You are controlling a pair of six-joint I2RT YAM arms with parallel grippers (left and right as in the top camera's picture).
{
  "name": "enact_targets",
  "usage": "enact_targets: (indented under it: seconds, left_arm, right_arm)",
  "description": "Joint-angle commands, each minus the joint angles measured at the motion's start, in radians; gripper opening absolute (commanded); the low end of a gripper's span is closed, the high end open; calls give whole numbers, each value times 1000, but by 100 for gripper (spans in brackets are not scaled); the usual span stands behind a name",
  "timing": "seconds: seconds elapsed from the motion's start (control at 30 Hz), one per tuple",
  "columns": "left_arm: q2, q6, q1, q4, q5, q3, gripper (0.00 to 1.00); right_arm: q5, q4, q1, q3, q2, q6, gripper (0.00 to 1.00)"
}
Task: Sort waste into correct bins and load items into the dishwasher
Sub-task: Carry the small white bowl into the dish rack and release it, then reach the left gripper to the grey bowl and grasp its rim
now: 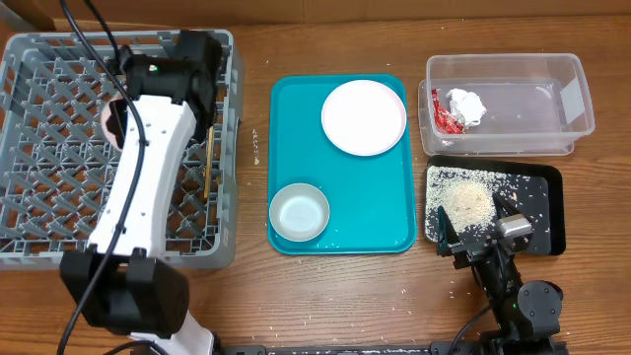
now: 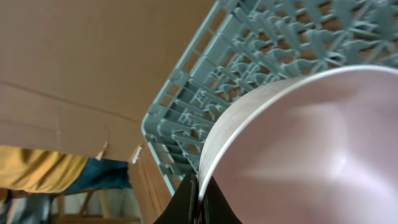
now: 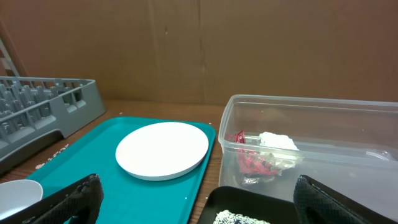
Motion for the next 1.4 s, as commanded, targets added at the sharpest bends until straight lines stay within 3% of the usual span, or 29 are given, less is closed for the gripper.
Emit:
enact_targets:
  seconds: [0.0,0.17,0.63,0.77,0.83,0.9,1.0,1.1,1.2,1.23,1.3,1.33,1.37]
  left_arm:
    - [79,42,9,39,-81,-26,4]
    - [181,122,-5,102,-77,-26,4]
    - [332,125,-128,88,-44,-26,6]
    - [332,126,-150,75,-51,-25,18]
    - [332,125,-160,48,-63,-25,29]
    - [330,113,-171,6,-62,-15,31]
    - [318,8,-203,-101,-52,29,33]
    - [283,-108,-249,-205,-17,97,42]
    - [232,-129,-293,-229,70,150,54]
    - [208,-129,-310,-212,134,163,62]
    - [167,-126,-335,-154,269,171,91]
    - [152,-126,-346,-122,357,171,100]
    - [141,-116,-354,-89,478,171,100]
  right_arm:
    - [3,5,-7,-10,-10,-3,100]
    - [3,5,-7,-10,-10,-3,100]
    - [3,5,-7,-10,-10,-3,100]
    - [3,5,-7,-10,-10,-3,100]
    - [3,5,-7,-10,-10,-3,100]
    - [3,5,-7,-10,-10,-3,100]
    - [3,5,-7,-10,-10,-3,100]
    - [3,5,-7,-10,-10,-3,100]
    - [3,5,-7,-10,-10,-3,100]
    - [3,5,-7,-10,-10,-3,100]
    - [3,5,-7,-10,-10,-3,100]
    - [3,5,-7,-10,-10,-3,100]
    - [3,5,-7,-10,-10,-3,100]
